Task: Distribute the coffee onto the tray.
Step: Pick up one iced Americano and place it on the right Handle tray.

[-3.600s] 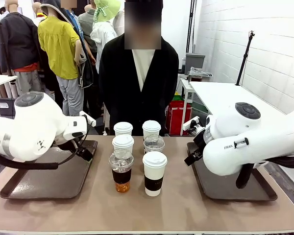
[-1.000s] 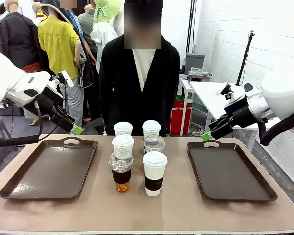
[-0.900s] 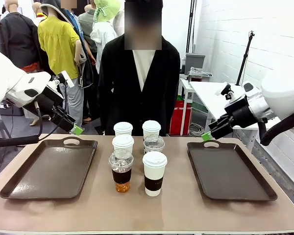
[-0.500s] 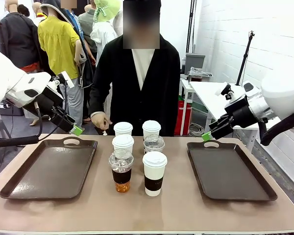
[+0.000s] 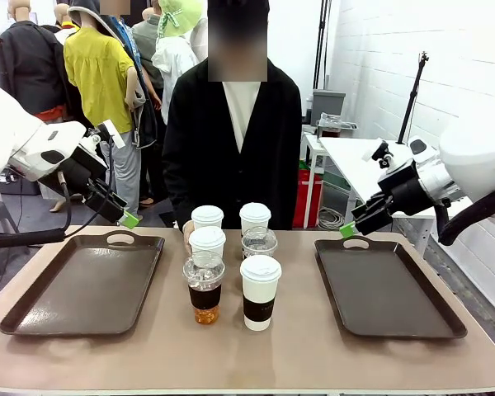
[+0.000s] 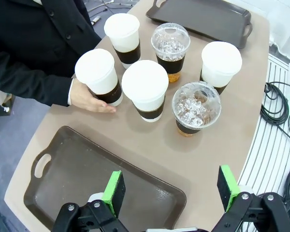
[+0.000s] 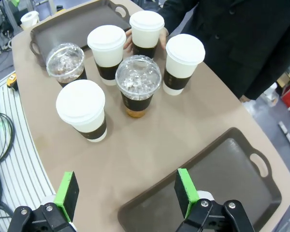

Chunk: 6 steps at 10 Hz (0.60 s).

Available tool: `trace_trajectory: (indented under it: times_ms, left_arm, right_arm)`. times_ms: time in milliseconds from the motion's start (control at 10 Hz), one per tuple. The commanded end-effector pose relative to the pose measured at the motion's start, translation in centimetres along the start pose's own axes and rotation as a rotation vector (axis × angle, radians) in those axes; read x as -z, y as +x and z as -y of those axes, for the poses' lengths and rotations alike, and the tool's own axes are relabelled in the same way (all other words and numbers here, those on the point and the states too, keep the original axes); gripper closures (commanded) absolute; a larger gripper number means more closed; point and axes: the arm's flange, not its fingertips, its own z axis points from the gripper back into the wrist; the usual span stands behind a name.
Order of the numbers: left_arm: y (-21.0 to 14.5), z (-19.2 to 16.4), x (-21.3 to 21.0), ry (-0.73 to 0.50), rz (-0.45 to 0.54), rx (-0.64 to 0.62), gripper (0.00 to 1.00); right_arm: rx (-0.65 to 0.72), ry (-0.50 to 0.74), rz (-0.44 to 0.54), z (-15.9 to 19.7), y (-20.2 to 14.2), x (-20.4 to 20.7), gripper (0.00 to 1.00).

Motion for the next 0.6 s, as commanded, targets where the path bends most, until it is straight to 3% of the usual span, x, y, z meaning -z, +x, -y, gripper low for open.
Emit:
trace_trajectory:
  times_ms: [0,500]
  left_arm:
    - [-0.06,-0.18,-0.09,-0.008,0.001,0.007,0.00]
    - [-0.06,-0.18,-0.09,-0.008,0.001,0.007,0.00]
  right_arm:
    - [0.004,0.020,0.017,0.11,-0.01,0.18,0.00]
    - [0.004,0.020,0.017,0.11,-0.01,0.18,0.00]
